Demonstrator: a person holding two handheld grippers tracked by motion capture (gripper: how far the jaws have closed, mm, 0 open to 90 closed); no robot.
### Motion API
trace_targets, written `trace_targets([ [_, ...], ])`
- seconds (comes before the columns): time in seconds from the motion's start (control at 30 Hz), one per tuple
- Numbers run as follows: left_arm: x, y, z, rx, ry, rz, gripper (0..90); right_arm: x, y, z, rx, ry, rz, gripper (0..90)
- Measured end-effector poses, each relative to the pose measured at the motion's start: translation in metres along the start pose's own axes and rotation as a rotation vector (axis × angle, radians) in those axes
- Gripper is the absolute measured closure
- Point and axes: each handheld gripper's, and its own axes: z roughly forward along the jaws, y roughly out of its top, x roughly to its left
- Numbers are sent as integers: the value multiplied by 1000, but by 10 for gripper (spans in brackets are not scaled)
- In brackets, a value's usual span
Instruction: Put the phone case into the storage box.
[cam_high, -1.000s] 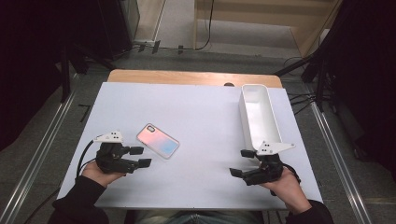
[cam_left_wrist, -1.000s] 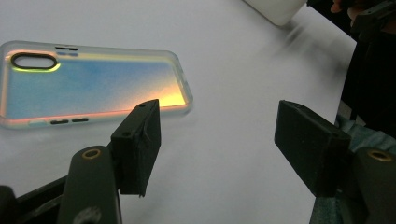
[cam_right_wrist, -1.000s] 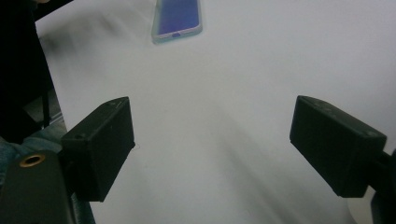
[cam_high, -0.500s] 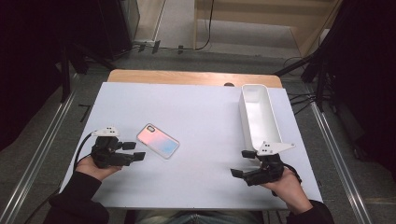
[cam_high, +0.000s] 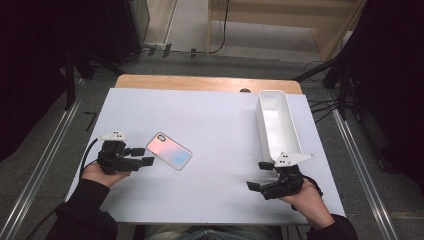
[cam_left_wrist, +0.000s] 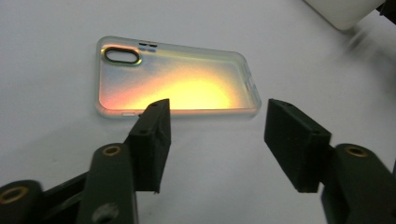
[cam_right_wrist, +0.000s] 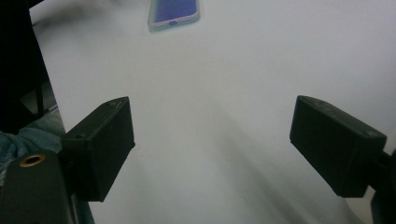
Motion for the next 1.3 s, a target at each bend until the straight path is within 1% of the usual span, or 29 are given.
trace_targets([
  [0.1,1,2,4,14,4,3,428,0,0,0,3,4,3,125],
  [0.13,1,2,4,14,4,3,436,0,0,0,4,5,2,125],
  [0.17,1,3,4,6,6,9,463,0,0,0,4,4,2,125],
  [0.27,2,4,5,4,16,0,472,0,0,0,4,4,0,125],
  [0.3,3,5,5,4,20,4,524,1,0,0,5,3,0,125],
  [0.37,6,6,5,-19,40,13,578,1,0,1,7,3,-1,125],
  [0.4,6,6,5,-19,40,13,598,1,0,1,7,3,-1,125],
  [0.43,8,7,5,-19,48,9,598,1,-1,1,8,2,-2,125],
  [0.47,10,8,6,-22,53,7,672,1,-1,1,7,1,-3,125],
  [0.5,12,8,6,-17,57,9,698,1,-1,1,7,1,-2,125],
  [0.6,14,9,8,-12,60,21,835,1,-1,1,7,1,-2,125],
  [0.63,15,9,9,-13,54,29,879,1,-1,1,9,-2,-6,125],
  [0.67,16,10,11,-6,47,37,894,1,-1,1,9,-3,-6,124],
  [0.7,16,10,11,-6,47,37,894,1,-1,1,9,-3,-6,124],
  [0.73,17,12,15,4,53,49,895,1,-1,1,10,-3,-9,125],
  [0.77,17,12,15,4,53,49,895,1,-1,1,10,-2,-9,125],
  [0.8,20,13,19,8,53,50,895,1,-1,1,11,-2,-7,125],
  [0.9,24,13,25,22,65,43,895,1,-1,1,14,-1,-6,125],
  [0.93,26,13,27,31,62,38,895,1,-1,1,14,-2,-8,125],
  [1.0,28,12,29,40,74,39,895,1,-1,1,15,-2,-8,125],
  [1.07,31,10,30,36,64,36,895,1,-1,1,17,-2,-8,125],
  [1.13,31,10,31,39,65,35,895,1,-2,1,17,-2,-7,125],
  [1.17,32,8,34,53,73,39,895,1,-2,1,18,-4,-7,125],
  [1.3,31,6,40,70,71,46,895,1,-2,1,20,-2,-5,125],
])
